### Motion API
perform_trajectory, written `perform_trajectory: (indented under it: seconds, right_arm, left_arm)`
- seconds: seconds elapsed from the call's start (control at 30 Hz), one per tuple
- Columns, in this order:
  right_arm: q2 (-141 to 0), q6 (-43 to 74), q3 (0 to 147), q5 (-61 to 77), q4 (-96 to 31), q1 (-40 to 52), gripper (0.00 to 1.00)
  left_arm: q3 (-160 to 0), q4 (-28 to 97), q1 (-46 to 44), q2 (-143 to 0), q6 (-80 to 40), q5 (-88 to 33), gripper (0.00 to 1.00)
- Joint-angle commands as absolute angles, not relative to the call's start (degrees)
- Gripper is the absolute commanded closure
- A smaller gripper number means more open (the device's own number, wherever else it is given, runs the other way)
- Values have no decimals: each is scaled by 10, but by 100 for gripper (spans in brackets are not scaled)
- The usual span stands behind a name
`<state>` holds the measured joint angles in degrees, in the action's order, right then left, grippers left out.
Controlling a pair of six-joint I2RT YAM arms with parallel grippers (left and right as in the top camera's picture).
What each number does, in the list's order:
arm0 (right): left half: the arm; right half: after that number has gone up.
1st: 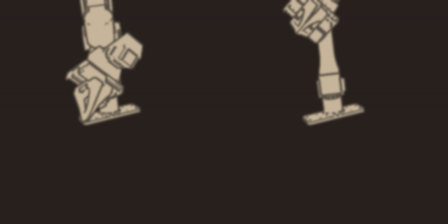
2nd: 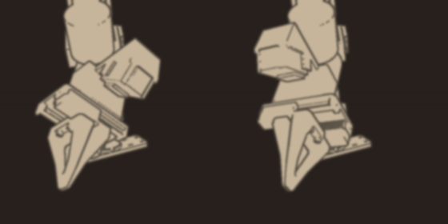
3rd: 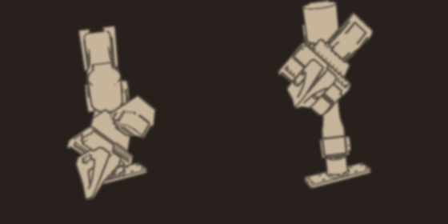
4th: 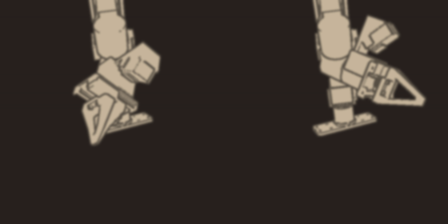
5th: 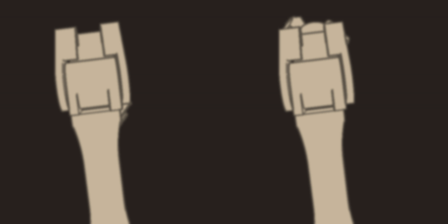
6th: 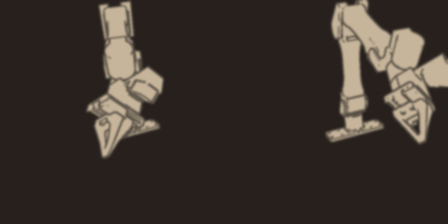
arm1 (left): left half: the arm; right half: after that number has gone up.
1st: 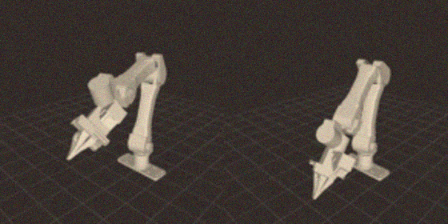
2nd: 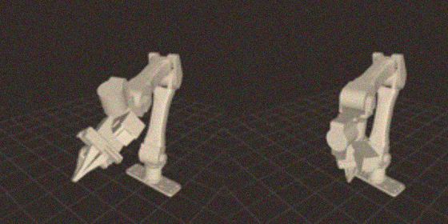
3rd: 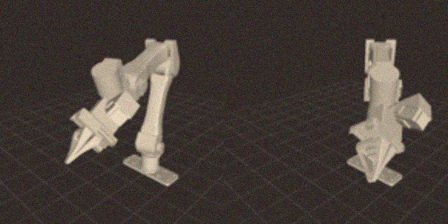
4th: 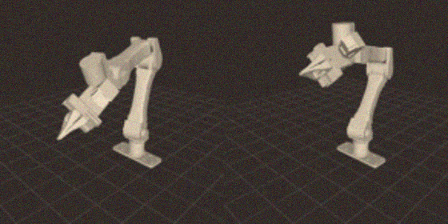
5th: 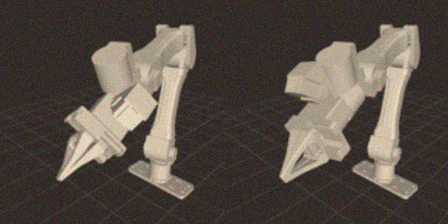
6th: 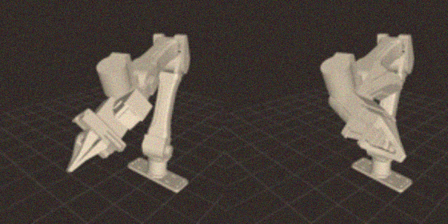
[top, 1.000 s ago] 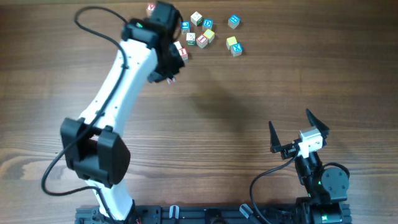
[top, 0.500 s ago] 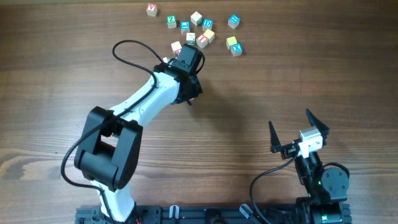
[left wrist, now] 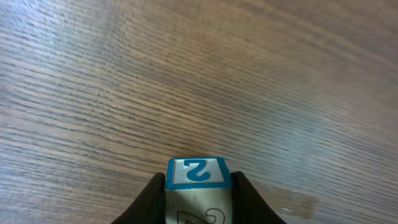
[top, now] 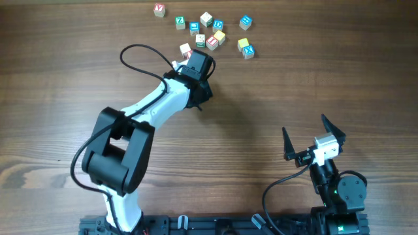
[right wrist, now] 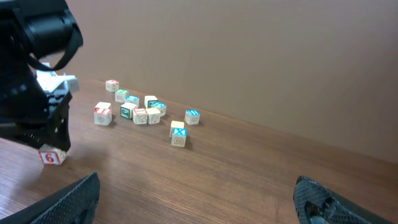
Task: Form a circle
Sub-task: 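Carry the '2' block left and down, set it on the table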
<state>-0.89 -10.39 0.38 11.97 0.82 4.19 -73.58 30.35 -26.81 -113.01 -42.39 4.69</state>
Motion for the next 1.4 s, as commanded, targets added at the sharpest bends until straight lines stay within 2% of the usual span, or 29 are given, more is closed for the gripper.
perform_trajectory:
  seconds: [0.0,0.1,0.17,0.23,0.4,0.57,0.7,1.0,1.1,1.27,1.37]
  right_arm:
    - [-5,-105,3,120,10,42,0]
    - [-5,-105,3,120,10,42,0]
    - [-5,-105,3,120,10,42,0]
    - [-5,-105,3,120,10,42,0]
    - [-5,-105,3,120,10,42,0]
    - [-5,-105,3,120,10,42,0]
    - [-5,-105,3,120,10,42,0]
    - [-5,-105,3,120,10,41,0]
    - [-5,-105,3,120,10,42,0]
    - [-6,-105,3,120,10,42,0]
    - [-6,-105,3,120,10,42,0]
  left_arm:
    - [-731,300,-269,-1142,-429,57,71]
    - [-731,300,-269,-1142,-429,57,62]
    - [-731,300,-269,-1142,-429,57,52]
    - [-731,300,-269,-1142,-429,57,50]
    - [-731,300,-269,-1142,-429,59,51]
    - [-731,300,-269,-1142,-429,59,63]
    - [-731,300,-269,-1142,-429,59,62]
    - [-731,300,-269,-1142,-429,59,70]
    - [-731,298,-268,-1142,-430,61,67]
    - [-731,293,-269,-1142,-444,84,56]
    - [-731,293,-269,-1142,-444,84,55]
